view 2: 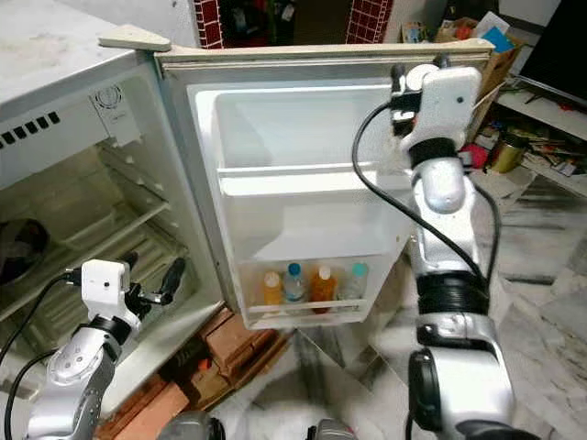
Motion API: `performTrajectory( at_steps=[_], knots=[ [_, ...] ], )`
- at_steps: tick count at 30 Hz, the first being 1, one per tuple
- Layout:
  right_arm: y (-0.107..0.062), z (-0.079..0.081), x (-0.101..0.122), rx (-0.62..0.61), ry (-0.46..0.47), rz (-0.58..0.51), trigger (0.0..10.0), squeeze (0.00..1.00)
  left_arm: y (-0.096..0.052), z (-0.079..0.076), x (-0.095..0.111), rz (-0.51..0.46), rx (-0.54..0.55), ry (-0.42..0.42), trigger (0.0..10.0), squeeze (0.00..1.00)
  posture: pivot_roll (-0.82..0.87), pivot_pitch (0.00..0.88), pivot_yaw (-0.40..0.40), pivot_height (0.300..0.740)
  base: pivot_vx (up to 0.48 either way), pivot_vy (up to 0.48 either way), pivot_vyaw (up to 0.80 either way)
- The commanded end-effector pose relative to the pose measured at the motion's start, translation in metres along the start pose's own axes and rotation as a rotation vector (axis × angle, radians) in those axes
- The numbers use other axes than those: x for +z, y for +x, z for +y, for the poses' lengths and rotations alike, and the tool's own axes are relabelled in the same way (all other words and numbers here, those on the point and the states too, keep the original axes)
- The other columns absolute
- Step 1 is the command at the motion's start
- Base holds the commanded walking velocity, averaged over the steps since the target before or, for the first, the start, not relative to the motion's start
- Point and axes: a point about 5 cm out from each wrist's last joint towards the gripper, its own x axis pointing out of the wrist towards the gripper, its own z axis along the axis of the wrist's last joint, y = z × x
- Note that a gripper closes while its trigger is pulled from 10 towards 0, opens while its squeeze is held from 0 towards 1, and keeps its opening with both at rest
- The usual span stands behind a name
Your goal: Restocking fridge
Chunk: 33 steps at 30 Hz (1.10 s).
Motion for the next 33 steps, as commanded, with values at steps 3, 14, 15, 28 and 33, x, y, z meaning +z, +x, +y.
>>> performTrajectory(
  at_steps=[3,14,15,28,33],
  knots=[
    [-0.004,0.006,-0.008,0.008,0.013,0.013,10.0,0.0,-0.001,0.0,0.003,-0.007,0.003,0.009,10.0,0.0,0.08,0.027,-0.023,0.74,0.0,0.0,0.0],
    [-0.014,0.006,-0.047,-0.041,0.028,0.204,10.0,0.0,0.001,-0.001,0.002,0.0,-0.006,0.014,10.0,0.0,0.08,0.028,-0.015,0.74,0.0,0.0,0.0],
    [-0.013,0.0,-0.049,-0.073,0.024,0.232,10.0,0.0,0.001,-0.001,0.002,0.001,-0.007,0.015,10.0,0.0,0.08,0.028,-0.014,0.74,0.0,0.0,0.0],
    [0.005,-0.036,-0.052,-0.183,-0.081,0.379,10.0,0.0,0.002,-0.002,0.0,0.014,-0.006,0.02,10.0,0.0,0.09,0.025,-0.016,0.74,0.0,0.0,0.0],
    [0.004,-0.042,-0.053,-0.211,-0.094,0.398,10.0,0.0,0.002,-0.001,-0.001,0.02,-0.007,0.025,10.0,0.0,0.09,0.026,-0.015,0.74,0.0,0.0,0.0]
  ],
)
